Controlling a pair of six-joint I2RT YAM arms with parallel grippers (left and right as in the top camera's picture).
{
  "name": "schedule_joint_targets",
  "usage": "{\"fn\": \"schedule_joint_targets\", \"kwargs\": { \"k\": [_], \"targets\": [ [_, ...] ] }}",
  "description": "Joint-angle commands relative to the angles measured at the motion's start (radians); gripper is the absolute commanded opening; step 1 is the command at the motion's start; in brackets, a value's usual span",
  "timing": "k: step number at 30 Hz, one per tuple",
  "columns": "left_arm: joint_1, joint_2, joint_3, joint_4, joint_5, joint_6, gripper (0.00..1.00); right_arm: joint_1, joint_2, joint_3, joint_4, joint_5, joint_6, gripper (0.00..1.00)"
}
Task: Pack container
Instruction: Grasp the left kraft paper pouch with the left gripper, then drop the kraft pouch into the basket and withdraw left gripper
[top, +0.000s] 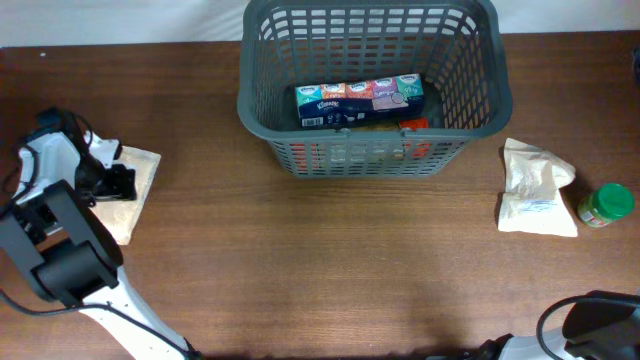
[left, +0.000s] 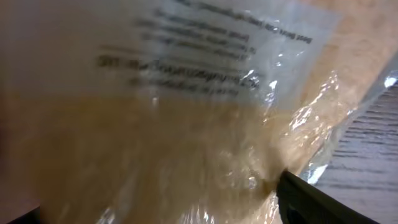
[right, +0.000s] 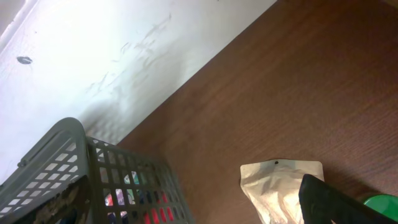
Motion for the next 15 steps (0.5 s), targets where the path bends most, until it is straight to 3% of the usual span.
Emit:
{"fn": "schedule_joint_targets", "kwargs": {
  "k": [1, 3, 4, 5, 9, 13, 15],
  "targets": [
    [0.005, 0.034, -0.012, -0.010, 0.058, -0.013, 0.76, -0.003, -0.005, 0.011, 0.001, -0.009, 0.005, 0.99],
    [0.005, 0.035, -0.012, -0.011, 0.060, -0.013, 0.66, -0.003, -0.005, 0.011, 0.002, -0.009, 0.005, 0.99],
    [0.005, 0.035, -0.012, -0.012, 0.064, -0.014, 0.31, -0.003, -0.005, 0.011, 0.002, -0.009, 0.005, 0.99],
    [0.004, 0.034, -0.011, -0.012, 0.070, -0.014, 0.02, -0.003, -0.005, 0.011, 0.002, -0.009, 0.005, 0.99],
    [0.004, 0.027, 0.077, -0.082, 0.116, -0.052, 0.02, -0.003, -0.005, 0.011, 0.001, -0.009, 0.005, 0.99],
    [0.000, 0.002, 0.310, -0.239, 0.120, -0.106, 0.02, -0.003, -0.005, 0.011, 0.001, -0.009, 0.005, 0.99],
    [-0.009, -0.023, 0.517, -0.340, 0.206, -0.124, 0.02, -0.003, -0.005, 0.011, 0.001, -0.009, 0.005, 0.99]
  ]
}}
